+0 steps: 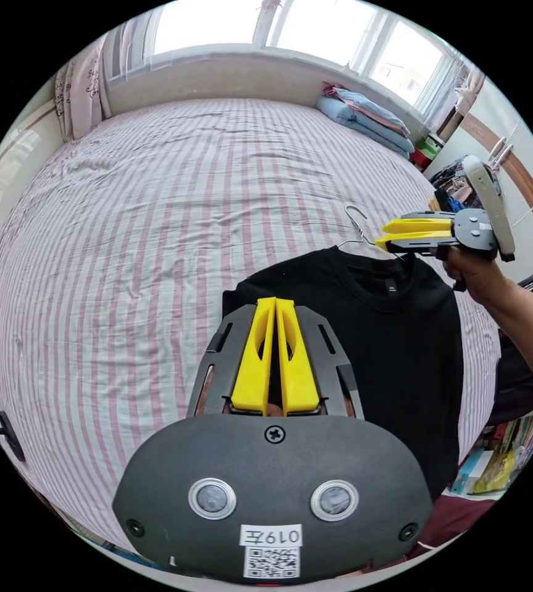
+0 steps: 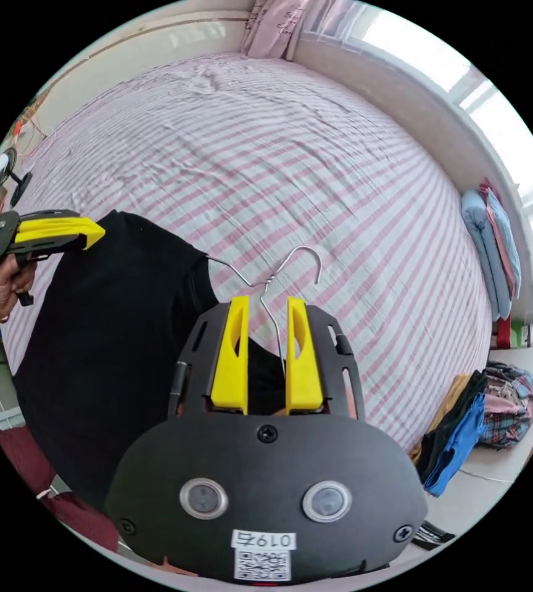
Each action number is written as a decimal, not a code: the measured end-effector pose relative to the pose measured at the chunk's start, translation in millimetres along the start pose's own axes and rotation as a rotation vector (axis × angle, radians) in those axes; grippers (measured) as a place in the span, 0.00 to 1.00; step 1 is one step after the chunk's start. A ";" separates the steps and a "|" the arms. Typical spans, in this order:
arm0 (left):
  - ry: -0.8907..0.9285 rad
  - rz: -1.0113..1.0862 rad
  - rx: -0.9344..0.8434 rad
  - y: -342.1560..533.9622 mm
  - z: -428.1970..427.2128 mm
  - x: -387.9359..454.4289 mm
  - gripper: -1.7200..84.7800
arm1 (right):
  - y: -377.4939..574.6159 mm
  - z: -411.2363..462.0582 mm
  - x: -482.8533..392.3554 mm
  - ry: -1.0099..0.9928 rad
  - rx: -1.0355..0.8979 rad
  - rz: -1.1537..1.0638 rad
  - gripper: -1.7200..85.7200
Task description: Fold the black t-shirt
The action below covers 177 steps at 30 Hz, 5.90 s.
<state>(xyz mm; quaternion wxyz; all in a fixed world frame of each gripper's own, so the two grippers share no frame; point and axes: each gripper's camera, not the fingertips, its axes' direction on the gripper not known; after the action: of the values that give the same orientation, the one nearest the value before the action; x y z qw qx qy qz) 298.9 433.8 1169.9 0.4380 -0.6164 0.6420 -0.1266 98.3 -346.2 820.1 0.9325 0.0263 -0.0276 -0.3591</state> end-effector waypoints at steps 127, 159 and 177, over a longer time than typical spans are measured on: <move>-0.737 -1.011 0.344 1647.0 -162.3 437.1 0.02 | 415.7 -1094.2 -196.4 -1.063 1.190 -1.281 0.01; -0.961 -1.397 0.266 1744.5 -227.6 169.2 0.03 | 407.9 -933.6 -28.0 -1.023 0.995 -0.731 0.01; -0.874 -1.350 0.163 1689.3 -252.5 86.2 0.03 | 479.7 -865.1 2.2 -0.903 1.068 -0.576 0.01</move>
<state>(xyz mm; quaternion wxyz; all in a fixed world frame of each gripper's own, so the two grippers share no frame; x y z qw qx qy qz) -1019.8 612.1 95.5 0.5222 -0.8310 -0.1092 -0.1576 481.5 32.8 -9.4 0.5603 0.3312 -0.5694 -0.5022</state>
